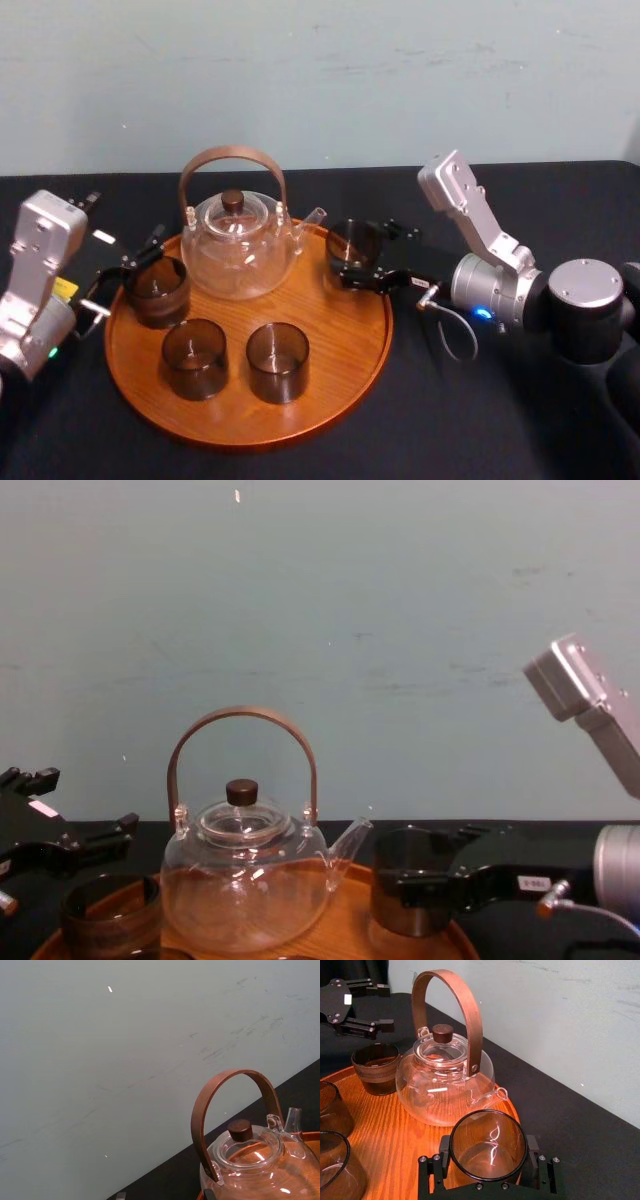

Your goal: Pick up the glass from the table and place it on the tray.

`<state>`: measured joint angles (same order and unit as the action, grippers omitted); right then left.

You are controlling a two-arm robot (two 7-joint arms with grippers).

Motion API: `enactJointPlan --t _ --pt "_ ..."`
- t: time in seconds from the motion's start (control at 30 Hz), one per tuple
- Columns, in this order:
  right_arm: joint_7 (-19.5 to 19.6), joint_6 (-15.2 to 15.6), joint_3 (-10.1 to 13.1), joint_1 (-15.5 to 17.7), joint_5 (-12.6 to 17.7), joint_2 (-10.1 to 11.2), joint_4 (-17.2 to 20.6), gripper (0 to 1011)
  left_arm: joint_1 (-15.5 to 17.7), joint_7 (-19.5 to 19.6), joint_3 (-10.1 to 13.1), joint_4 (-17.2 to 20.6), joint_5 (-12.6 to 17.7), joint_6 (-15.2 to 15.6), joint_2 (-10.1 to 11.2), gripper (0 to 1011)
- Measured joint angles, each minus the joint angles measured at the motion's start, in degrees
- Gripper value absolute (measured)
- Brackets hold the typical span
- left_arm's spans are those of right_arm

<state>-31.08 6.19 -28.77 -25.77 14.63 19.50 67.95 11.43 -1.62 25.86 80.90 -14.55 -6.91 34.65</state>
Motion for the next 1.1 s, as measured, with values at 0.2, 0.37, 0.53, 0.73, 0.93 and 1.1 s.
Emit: enactJointPlan --t 0.2,0.37,0.53,0.73,0.93,1.1 --pt "-0.80 -0.54 -0.99 -1.35 0.14 -1.13 -2.39 902 0.00 0.00 0.00 0.00 0.00 0.00 0.00 1001" --pt "-1.08 -0.66 -1.61 -1.94 0.16 -1.71 -3.50 902 0.00 0.00 0.00 0.00 0.00 0.00 0.00 1002" --pt "-1.17 -0.60 -2.04 -2.34 0.18 -2.24 -4.56 903 0.00 0.00 0.00 0.00 0.00 0.00 0.00 1001" --pt "-0.80 -0.01 -2.38 -2.48 0.03 -2.48 -5.25 902 0.00 0.00 0.00 0.00 0.00 0.00 0.00 1001" --pt "-0.70 0.11 -2.43 -2.50 -0.06 -2.49 -5.27 902 0.00 0.00 0.00 0.00 0.00 0.00 0.00 1001" --pt "-0.75 0.08 -2.42 -2.50 -0.04 -2.48 -5.27 918 0.00 0.00 0.00 0.00 0.00 0.00 0.00 1001"
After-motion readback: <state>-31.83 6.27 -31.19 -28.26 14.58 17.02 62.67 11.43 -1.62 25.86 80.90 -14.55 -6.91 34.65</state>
